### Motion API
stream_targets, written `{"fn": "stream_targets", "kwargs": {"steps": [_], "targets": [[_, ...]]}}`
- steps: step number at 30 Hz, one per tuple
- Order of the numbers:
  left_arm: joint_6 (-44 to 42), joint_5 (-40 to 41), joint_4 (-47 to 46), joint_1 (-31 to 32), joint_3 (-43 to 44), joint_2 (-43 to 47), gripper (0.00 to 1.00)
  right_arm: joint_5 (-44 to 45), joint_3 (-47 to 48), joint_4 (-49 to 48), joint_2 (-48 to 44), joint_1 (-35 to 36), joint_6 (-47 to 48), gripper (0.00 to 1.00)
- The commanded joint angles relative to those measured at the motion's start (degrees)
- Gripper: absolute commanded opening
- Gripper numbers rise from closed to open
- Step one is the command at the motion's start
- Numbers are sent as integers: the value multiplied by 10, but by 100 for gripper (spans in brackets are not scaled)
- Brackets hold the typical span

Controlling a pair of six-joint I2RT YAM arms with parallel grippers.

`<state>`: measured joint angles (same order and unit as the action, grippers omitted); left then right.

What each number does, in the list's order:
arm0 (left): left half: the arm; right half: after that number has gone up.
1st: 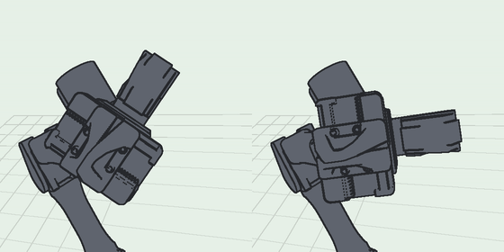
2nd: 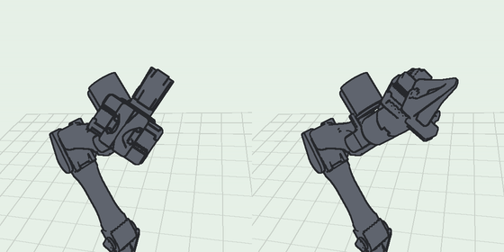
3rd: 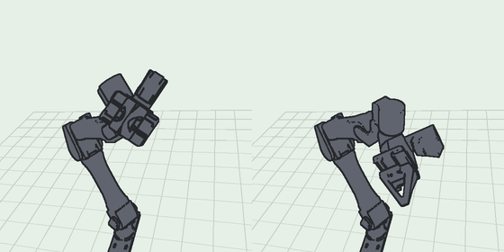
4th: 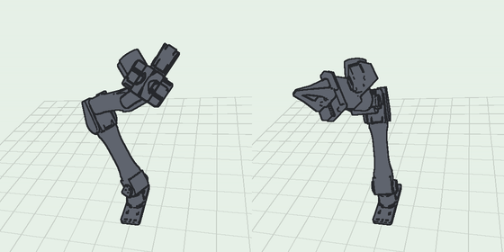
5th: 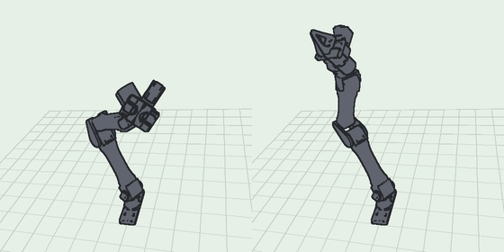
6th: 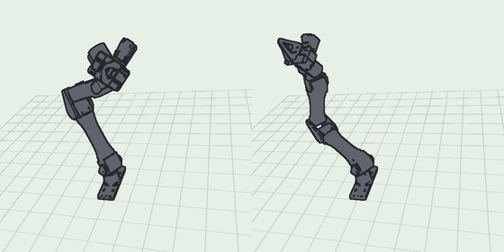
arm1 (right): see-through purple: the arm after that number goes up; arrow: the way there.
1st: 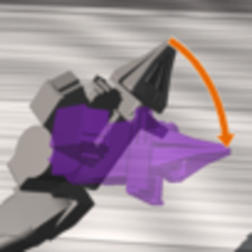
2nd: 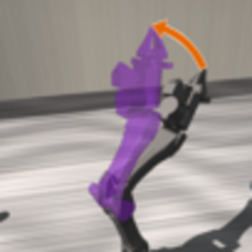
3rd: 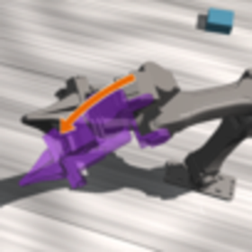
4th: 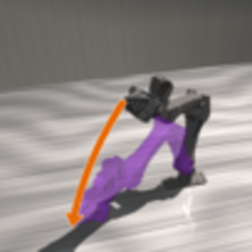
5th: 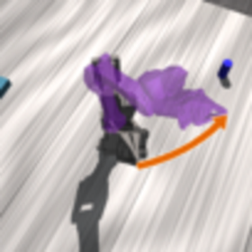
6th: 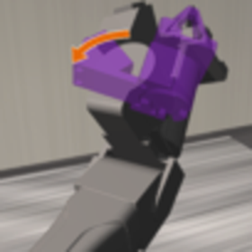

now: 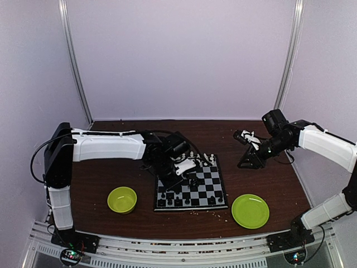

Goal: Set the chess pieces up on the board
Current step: Pick up the pawn from the chessboard, then place the pawn at f7.

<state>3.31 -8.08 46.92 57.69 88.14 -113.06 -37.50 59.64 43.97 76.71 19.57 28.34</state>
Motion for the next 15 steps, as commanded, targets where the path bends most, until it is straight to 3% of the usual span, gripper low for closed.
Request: {"fn": "stream_targets", "kwargs": {"steps": [1,15], "targets": [[-9,-16,-4,4,8,-15,0,0,15,6,2,-1,4,30],[-3,2,-4,7,20,-44,0,0,15,7,2,-1,5,30]]}}
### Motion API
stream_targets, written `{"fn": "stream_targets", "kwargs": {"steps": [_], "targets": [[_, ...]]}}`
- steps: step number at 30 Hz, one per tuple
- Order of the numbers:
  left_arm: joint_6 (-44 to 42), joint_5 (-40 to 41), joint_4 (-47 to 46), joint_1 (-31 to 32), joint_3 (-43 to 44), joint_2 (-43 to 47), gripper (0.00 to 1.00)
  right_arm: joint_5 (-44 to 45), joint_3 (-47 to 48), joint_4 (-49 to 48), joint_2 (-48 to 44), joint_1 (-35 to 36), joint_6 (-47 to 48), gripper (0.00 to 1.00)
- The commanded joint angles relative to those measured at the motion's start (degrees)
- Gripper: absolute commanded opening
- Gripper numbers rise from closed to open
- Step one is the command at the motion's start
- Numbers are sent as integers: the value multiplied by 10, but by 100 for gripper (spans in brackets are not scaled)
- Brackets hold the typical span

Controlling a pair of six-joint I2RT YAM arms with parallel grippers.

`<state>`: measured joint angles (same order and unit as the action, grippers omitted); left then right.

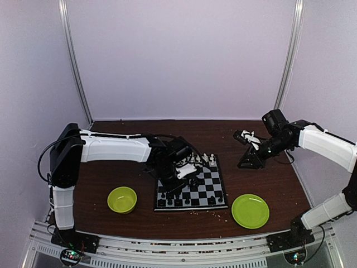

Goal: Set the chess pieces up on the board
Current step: Place the pawn at f7.

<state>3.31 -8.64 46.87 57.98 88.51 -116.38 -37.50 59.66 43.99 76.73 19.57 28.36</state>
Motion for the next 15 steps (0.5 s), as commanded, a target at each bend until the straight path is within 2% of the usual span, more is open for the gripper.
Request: {"fn": "stream_targets", "kwargs": {"steps": [1,7,15], "targets": [[-2,8,-3,4,17,-12,0,0,15,7,2,-2,5,30],[-2,13,-3,4,20,-16,0,0,14,7,1,-2,6,30],[2,13,-5,5,22,-21,7,0,15,7,3,-2,6,30]]}}
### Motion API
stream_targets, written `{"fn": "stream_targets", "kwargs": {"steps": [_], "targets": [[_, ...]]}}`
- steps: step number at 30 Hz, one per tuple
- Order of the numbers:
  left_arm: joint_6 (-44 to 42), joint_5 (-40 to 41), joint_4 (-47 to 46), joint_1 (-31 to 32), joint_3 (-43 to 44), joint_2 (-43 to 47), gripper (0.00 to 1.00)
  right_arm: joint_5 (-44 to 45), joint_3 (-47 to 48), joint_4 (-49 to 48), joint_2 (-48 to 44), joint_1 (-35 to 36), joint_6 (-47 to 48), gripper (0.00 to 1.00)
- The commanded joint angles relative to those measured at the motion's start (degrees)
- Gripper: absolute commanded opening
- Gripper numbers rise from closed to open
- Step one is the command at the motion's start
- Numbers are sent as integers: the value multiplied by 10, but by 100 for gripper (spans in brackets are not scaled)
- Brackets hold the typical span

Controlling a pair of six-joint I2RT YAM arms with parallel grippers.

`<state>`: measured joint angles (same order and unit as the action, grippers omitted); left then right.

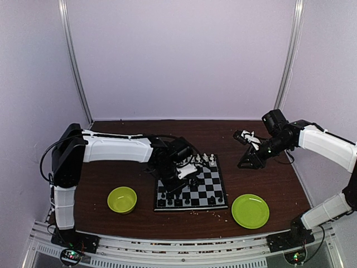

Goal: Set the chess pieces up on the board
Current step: Place the pawn at f7, then pick up the bishop from the chessboard.

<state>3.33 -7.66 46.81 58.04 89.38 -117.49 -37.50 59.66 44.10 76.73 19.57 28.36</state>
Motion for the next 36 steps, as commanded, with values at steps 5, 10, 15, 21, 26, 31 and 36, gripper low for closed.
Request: {"fn": "stream_targets", "kwargs": {"steps": [5,10,15,21,26,31,36], "targets": [[0,5,-3,4,12,2,20,0,15,6,3,-1,6,30],[-7,27,20,4,30,19,25,0,15,6,5,-1,6,30],[-14,65,18,2,55,36,29,0,16,7,6,-1,6,30],[20,114,-15,-22,101,13,33,0,16,8,6,-1,7,30],[53,125,-15,-44,145,-22,32,1,16,8,4,-1,8,30],[58,109,-24,-50,172,-53,34,3,17,11,4,-1,11,30],[60,95,-30,-51,188,-83,35,5,17,12,2,-1,12,30]]}}
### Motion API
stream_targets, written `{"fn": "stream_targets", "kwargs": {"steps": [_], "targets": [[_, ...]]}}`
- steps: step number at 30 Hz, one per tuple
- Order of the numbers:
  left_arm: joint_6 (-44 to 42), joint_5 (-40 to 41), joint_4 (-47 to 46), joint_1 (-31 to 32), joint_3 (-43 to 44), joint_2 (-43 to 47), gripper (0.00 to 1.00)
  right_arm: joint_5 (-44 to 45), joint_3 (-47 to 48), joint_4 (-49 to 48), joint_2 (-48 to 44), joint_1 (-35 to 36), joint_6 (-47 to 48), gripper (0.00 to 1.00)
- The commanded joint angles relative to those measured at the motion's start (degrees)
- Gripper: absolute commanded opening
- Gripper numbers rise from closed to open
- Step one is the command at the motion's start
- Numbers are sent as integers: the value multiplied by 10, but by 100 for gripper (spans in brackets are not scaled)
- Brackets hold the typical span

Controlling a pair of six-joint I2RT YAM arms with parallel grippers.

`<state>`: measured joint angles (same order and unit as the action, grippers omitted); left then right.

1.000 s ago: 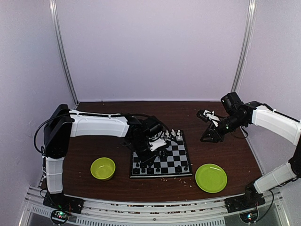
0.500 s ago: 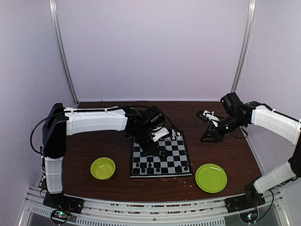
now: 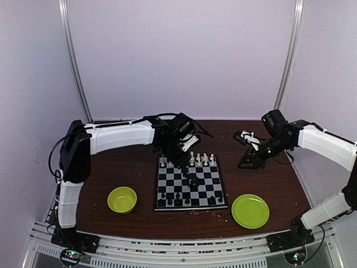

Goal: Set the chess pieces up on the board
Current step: Pick up the bishop from the chessboard.

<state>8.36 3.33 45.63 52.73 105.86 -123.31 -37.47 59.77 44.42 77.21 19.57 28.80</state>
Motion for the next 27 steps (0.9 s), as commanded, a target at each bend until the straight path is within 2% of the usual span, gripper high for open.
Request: {"fn": "stream_targets", "kwargs": {"steps": [1,5,11,19,27], "targets": [[10,-19,-18,2,26,-29,35,5,15,9,-4,-1,8,30],[10,-31,-18,2,30,-45,33,7,15,9,-5,-1,8,30],[12,-28,-18,1,27,-50,19,8,16,9,-3,-1,9,30],[9,-30,-14,-1,24,-54,7,9,15,9,-1,-1,9,30],[4,-24,-6,-1,25,-54,8,9,15,10,1,-1,9,30]]}}
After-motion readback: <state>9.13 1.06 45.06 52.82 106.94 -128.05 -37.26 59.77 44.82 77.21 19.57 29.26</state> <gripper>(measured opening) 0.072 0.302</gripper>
